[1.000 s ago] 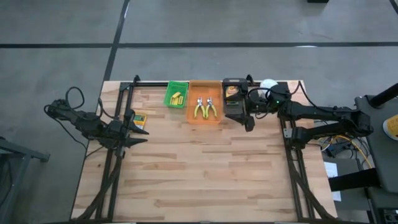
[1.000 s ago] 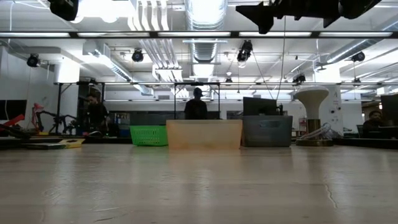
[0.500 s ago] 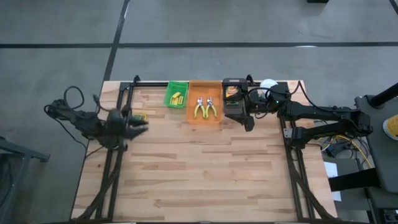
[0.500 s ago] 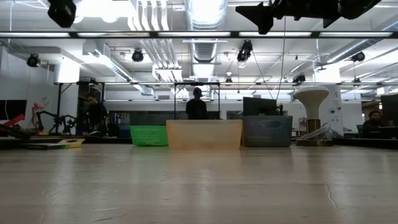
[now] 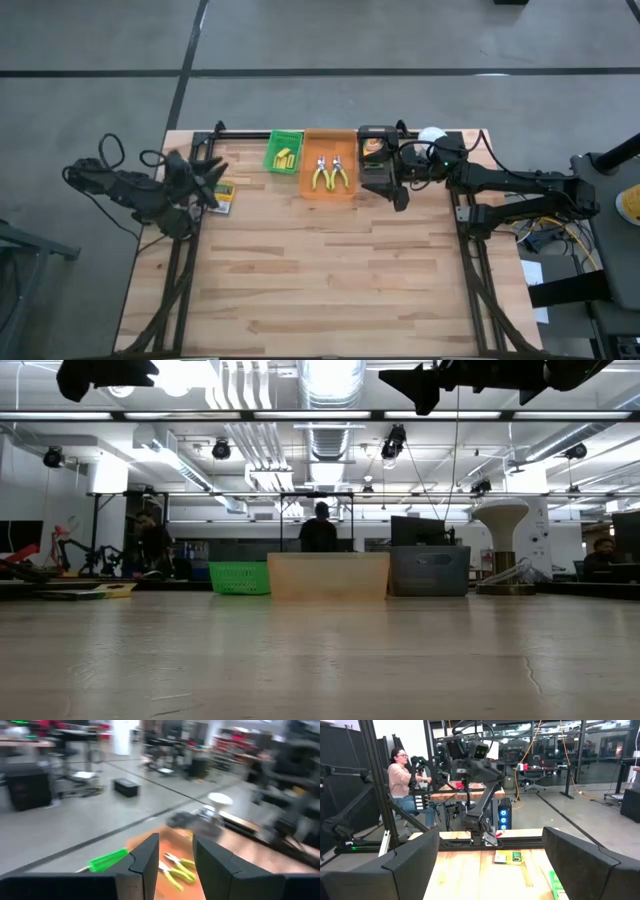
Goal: Pick & Place School Supplies
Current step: Put the yellow crayon box into the black bin
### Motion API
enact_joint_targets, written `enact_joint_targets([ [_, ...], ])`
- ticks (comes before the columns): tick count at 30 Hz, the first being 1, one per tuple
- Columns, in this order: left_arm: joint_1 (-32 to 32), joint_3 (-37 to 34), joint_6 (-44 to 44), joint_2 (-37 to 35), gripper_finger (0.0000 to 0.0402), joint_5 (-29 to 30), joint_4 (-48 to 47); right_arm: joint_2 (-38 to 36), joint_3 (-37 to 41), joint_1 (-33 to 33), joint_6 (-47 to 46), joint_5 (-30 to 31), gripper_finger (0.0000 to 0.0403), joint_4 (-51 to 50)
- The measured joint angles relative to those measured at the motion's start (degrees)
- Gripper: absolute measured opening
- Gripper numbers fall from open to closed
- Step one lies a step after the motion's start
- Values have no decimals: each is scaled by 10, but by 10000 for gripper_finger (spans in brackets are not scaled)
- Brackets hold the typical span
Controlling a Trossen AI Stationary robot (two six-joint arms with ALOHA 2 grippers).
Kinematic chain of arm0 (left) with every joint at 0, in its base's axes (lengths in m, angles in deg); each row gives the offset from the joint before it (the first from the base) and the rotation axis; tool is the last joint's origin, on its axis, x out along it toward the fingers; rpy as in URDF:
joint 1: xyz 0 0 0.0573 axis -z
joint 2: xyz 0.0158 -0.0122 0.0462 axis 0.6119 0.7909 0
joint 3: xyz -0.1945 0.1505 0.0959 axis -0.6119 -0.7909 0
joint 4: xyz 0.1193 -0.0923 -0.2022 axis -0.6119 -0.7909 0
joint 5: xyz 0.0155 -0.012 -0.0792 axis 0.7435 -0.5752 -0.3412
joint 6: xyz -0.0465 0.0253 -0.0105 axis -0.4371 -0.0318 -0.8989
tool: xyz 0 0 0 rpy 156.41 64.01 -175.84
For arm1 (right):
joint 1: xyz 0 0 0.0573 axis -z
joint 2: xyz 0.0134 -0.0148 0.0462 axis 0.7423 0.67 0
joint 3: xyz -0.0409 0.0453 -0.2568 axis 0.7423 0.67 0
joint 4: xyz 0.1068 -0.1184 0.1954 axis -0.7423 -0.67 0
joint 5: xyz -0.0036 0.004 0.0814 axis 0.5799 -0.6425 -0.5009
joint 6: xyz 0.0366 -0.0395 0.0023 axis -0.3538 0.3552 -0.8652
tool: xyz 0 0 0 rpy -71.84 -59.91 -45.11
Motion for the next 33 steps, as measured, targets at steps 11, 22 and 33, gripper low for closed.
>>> enact_joint_targets([
  [11,-206,80,-355,75,180,-101,-203,0,0,0,0,0,350,0],
  [22,-503,152,-483,168,183,-402,-272,0,0,0,0,0,350,0],
  [33,-625,217,-634,313,185,-528,-375,0,0,0,0,0,350,0],
])
